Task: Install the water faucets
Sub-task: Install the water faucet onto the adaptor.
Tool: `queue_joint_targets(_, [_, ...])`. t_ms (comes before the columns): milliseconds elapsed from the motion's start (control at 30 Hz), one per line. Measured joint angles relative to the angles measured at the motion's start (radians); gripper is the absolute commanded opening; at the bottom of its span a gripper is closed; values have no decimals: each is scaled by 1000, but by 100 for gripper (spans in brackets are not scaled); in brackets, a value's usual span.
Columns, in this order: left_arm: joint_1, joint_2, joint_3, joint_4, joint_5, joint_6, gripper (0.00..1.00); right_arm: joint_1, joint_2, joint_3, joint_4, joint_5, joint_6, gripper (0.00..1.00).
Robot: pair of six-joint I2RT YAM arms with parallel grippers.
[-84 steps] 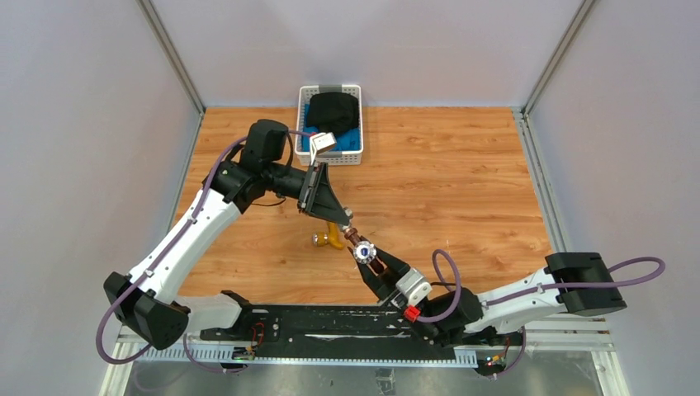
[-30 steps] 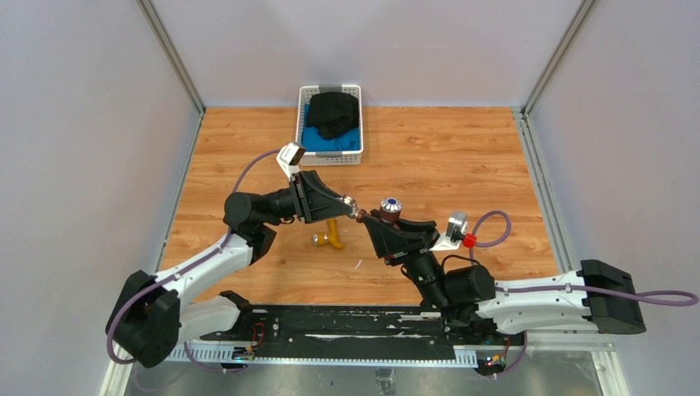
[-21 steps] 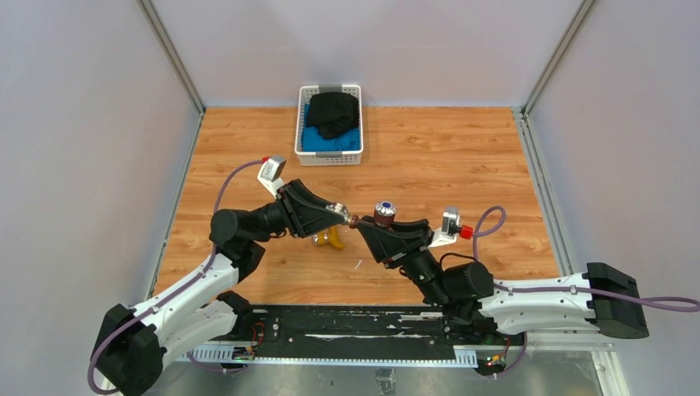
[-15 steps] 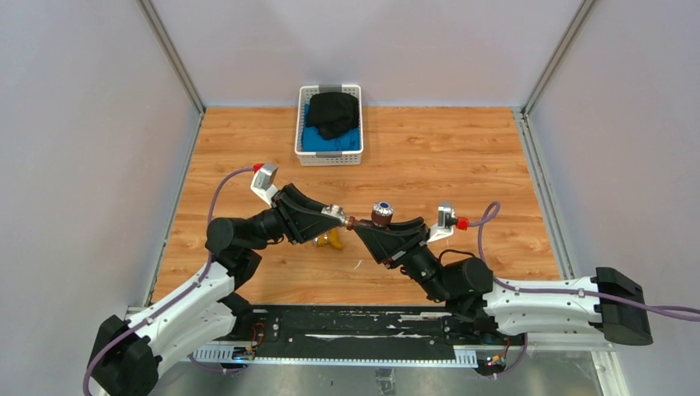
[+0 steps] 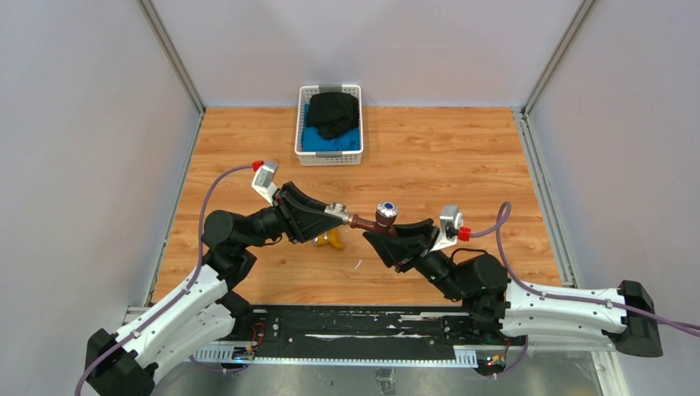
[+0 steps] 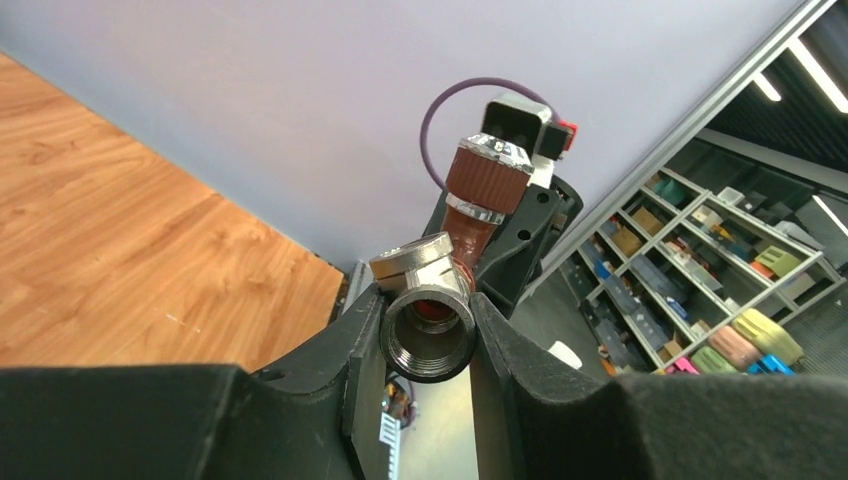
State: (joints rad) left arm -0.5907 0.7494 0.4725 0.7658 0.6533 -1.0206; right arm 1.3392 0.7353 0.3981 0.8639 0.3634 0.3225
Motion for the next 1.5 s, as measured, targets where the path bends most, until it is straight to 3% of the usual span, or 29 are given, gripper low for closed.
queue_joint_targets(200, [-1,-45,68,-159,-14,5,0,-7,-69,18,-124,-69,-264,0])
queue_joint_targets(367, [-3,-49,95,-198,-22,-5,0,-17,-96,47,-187,-124,-315,0])
queue_joint_targets(400, [-3,-43,101,-200,-22,-9,0,-18,-96,51,-191,-128,-314,3])
queue_joint_targets(500, [-3,-24,117,-200,-23,-21,0,-24,-95,67,-211,-133,-299,28])
queue_joint_targets(667, [-2,3,146,-195,-31,-57,0,-29,-95,105,-243,-159,-273,47])
queue_joint_targets(833, [0,3,147,-192,-56,-82,0,-30,-71,141,-263,-183,-237,52])
queue_joint_targets(1000, [0,-5,147,-191,-75,-89,0,-39,-36,170,-262,-209,-188,70])
queue_joint_targets(1500, [0,24,135,-135,-84,-134,0,-203,-10,200,-280,-380,-16,75])
